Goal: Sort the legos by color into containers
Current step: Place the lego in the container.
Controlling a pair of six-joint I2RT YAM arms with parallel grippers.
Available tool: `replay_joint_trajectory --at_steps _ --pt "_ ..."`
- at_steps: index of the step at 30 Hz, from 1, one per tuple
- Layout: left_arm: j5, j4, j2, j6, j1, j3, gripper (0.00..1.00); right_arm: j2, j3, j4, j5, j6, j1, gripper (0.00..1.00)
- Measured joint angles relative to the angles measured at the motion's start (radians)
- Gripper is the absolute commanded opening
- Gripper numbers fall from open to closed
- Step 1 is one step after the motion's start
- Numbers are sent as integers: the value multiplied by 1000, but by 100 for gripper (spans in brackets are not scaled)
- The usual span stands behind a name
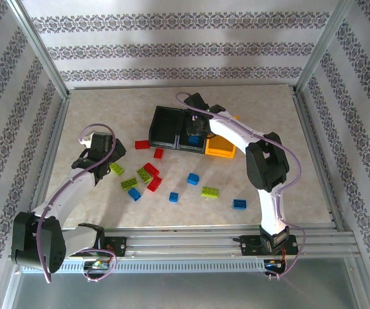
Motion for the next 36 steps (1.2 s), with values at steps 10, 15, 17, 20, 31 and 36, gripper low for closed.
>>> replay_joint_trajectory --at_steps 10,15,17,20,31,36 --pt "18 0 5 0 6 0 100 15 17 -1 -16 -2 -18 44" --pt "26 0 5 0 6 0 100 16 20 0 -20 -5 -21 48" --pt "26 0 5 0 6 0 100 16 20 0 -23 -5 -24 49" --pt "27 0 5 0 6 0 100 16 20 0 -24 -5 -26 50" --pt "34 0 17 2 7 0 98 -24 1 5 -42 -8 -26 60" --pt "54 -15 66 6 21 0 94 -108 -53 16 -50 -8 -25 66"
